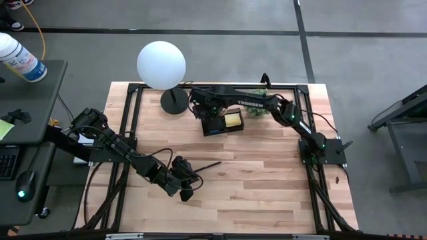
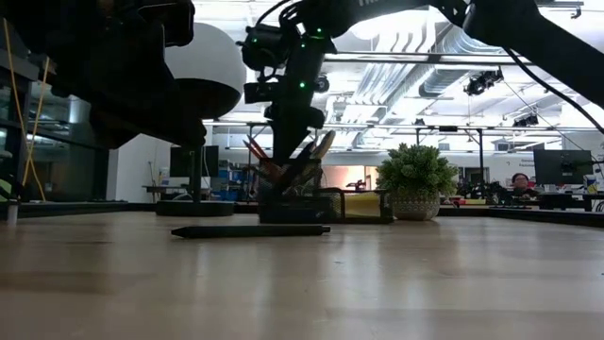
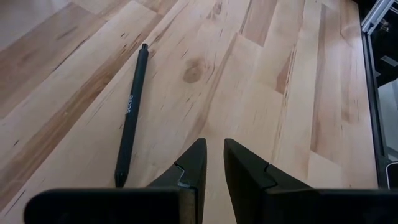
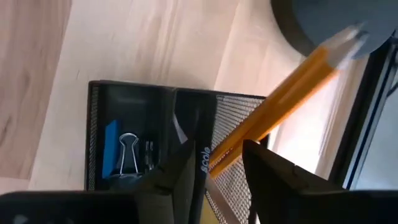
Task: Pick and place office supplies into organizer
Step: Put the bottom pen into the desk organizer, then put the pen into the desk organizer
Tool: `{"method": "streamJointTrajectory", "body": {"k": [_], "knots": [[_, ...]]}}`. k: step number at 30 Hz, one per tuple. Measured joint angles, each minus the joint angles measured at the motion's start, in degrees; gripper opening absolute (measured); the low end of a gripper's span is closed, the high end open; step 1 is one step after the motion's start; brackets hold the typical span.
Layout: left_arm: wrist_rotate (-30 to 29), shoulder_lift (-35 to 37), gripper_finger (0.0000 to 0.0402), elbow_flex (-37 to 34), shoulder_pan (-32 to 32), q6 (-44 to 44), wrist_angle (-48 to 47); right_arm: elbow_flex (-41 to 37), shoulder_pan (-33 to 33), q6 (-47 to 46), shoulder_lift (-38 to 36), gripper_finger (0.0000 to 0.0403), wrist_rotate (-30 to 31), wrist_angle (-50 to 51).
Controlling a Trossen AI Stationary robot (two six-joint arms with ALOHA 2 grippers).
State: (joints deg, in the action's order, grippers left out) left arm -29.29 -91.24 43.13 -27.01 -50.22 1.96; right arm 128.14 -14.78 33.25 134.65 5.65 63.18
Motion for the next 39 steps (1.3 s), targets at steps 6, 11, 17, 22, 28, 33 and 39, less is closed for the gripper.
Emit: {"method": "streamJointTrajectory", "body": {"k": [6, 11, 17, 22, 28, 33, 39], "knots": [[-0.4, 0.0, 0.0046, 0.0, 0.0, 0.0, -0.2, 3.9, 0.6, -0.3, -0.6, 0.0128, 0.0, 4.3], [-0.5, 0.0, 0.0046, 0.0, 0.0, 0.0, -0.6, 6.3, 1.1, -1.1, -5.0, 0.0118, -1.2, 5.2], [-1.0, 0.0, 0.0046, 0.0, 0.0, 0.0, -0.7, 4.8, 1.4, -4.7, -10.9, 0.0096, -10.5, 5.7], [-1.2, 0.0, 0.0046, 0.0, 0.0, 0.0, -0.7, 4.8, 1.8, -6.1, -11.7, 0.0072, -18.6, 8.7], [-1.2, 0.0, 0.0046, 0.0, 0.0, 0.0, -0.7, 1.7, 4.5, -4.9, -12.0, 0.0043, -26.6, 11.1], [-1.2, 0.0, 0.0046, 0.0, 0.0, -0.2, -0.7, -8.1, 7.6, -4.8, -13.7, 0.0017, -33.1, 8.4], [-0.7, 0.0, 0.0046, 0.0, 0.0, -0.6, -0.9, -26.2, 11.6, -7.9, -19.0, 0.0005, -33.1, -5.5]]}}
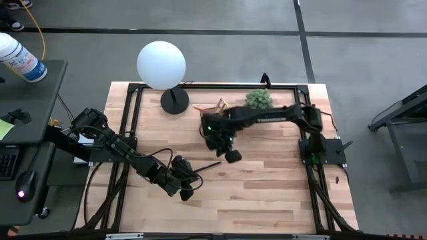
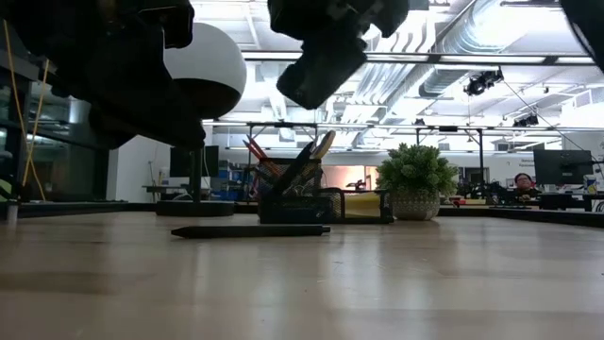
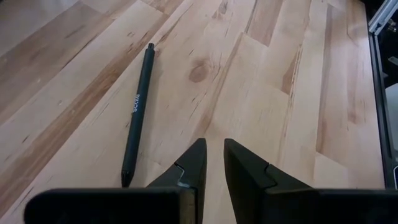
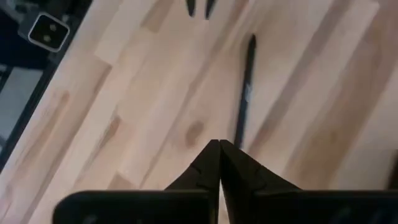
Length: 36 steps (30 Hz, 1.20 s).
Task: Pick and place office supplies into organizer
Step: Put the pen into the desk organizer
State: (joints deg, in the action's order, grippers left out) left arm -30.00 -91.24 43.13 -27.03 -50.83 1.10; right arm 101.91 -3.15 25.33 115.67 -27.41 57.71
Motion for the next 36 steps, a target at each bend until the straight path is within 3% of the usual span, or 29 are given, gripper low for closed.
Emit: {"method": "streamJointTrajectory", "body": {"k": [12, 18, 23, 31, 36], "knots": [[3.2, 0.0, 0.0046, 0.0, 0.0, -1.1, 0.0, -36.6, 4.2, -18.3, -13.3, 0.0003, 6.7, -45.9], [5.4, 0.0, 0.0046, 0.0, 0.0, -2.2, 0.1, -49.5, 8.2, -20.6, -16.7, 0.0007, 17.7, -61.7], [6.3, 0.0, 0.0046, 0.0, 0.0, -2.2, 0.1, -54.7, 10.0, -19.0, -16.5, 0.0003, 19.4, -71.4], [6.5, 0.0, 0.0046, 0.0, 0.0, -3.7, 0.0, -55.1, 9.9, -20.1, -16.1, 0.0023, 18.5, -72.3], [6.5, 0.0, 0.0046, 0.0, 0.0, -3.7, 0.0, -55.1, 10.0, -12.6, -16.0, 0.0041, 16.9, -72.5]]}}
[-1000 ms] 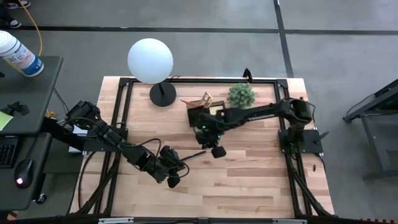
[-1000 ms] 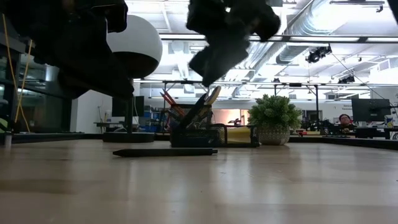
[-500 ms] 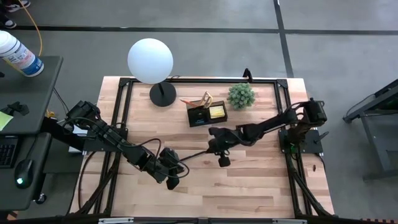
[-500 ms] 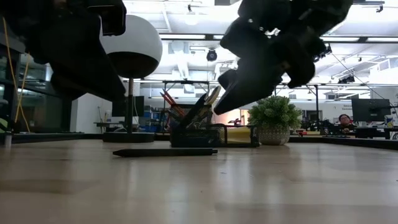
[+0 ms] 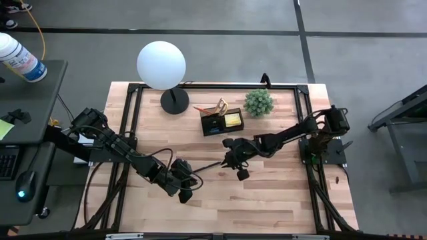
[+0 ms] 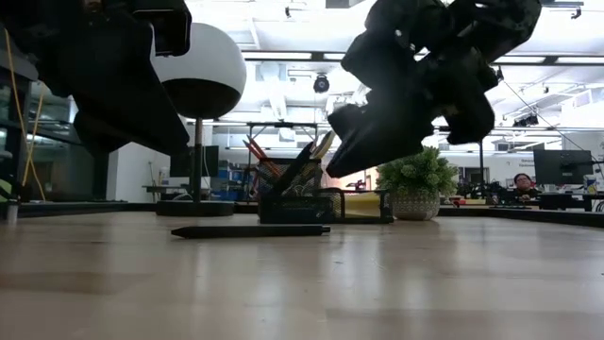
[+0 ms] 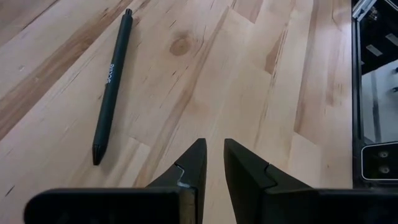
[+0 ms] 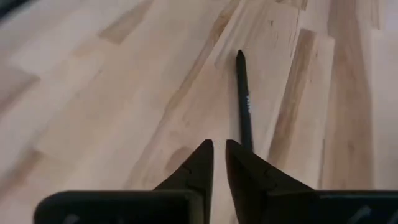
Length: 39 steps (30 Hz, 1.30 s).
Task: Pick and place office supplies into organizer
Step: Put the pen into the desk organizer
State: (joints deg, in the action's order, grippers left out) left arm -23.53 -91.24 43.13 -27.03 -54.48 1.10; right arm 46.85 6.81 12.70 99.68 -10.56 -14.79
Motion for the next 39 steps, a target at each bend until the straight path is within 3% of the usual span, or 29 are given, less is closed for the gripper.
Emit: {"method": "streamJointTrajectory", "body": {"k": [6, 13, 17, 26, 39], "knots": [[0.0, 0.0, 0.0046, 0.0, 0.0, 0.0, 0.0, 0.0, 0.0, 10.0, 1.2, 0.0095, 4.2, -0.3], [0.0, 0.0, 0.0046, 0.0, 0.0, 0.0, 0.0, 0.0, 1.0, 10.5, 6.4, 0.0139, 6.5, -4.5], [0.2, 0.0, 0.0046, 0.0, 0.0, -0.4, 0.0, 0.0, 1.3, 8.9, 6.7, 0.0141, 9.1, -9.2], [0.4, 0.0, 0.0046, 0.0, 0.0, -0.4, 0.0, 0.0, -0.9, 4.7, 7.8, 0.0133, 3.3, -10.6], [1.0, 0.0, 0.0046, 0.0, 0.0, -0.5, -0.2, 0.0, -1.9, 4.2, 11.4, 0.0133, 1.8, -12.0]]}}
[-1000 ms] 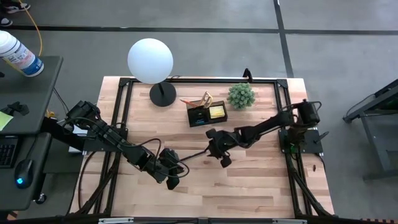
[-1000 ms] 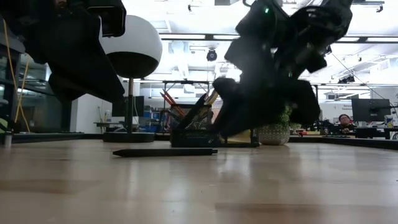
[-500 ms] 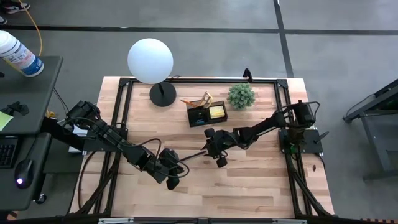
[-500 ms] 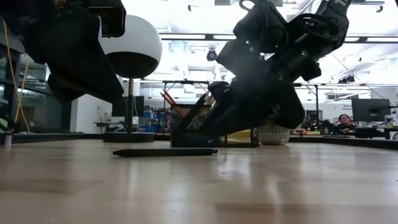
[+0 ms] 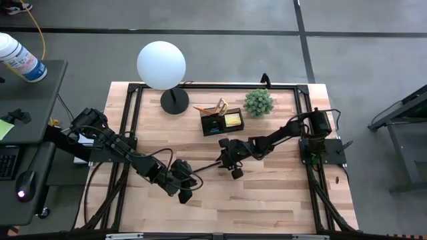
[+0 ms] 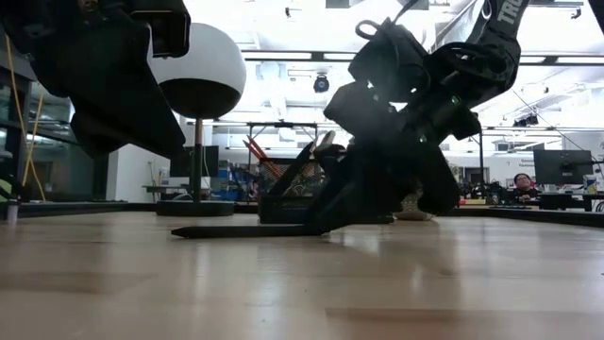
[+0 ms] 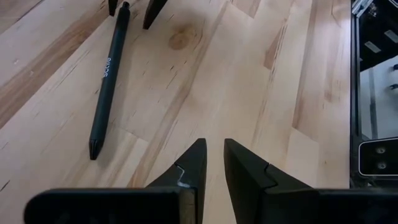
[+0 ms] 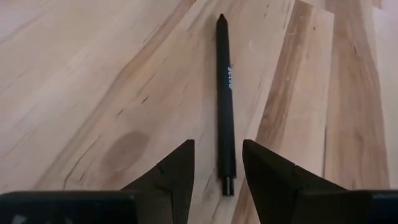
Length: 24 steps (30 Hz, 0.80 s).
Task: Pick and place office supplies into organizer
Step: Put the pen into the desk organizer
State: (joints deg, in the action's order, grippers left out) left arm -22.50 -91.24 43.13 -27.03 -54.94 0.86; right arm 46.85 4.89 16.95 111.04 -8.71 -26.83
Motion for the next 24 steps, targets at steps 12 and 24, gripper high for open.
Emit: {"method": "streamJointTrajectory", "body": {"k": [12, 24], "knots": [[0.0, 0.0, 0.0046, 0.0, 0.0, 0.0, 0.0, 0.0, 0.0, 0.0, 0.0, 0.0133, 0.3, 1.5], [0.0, 0.0, 0.0046, 0.0, 0.0, 0.0, 0.0, 0.1, 0.0, 0.0, 0.0, 0.0035, -0.1, 5.2]]}}
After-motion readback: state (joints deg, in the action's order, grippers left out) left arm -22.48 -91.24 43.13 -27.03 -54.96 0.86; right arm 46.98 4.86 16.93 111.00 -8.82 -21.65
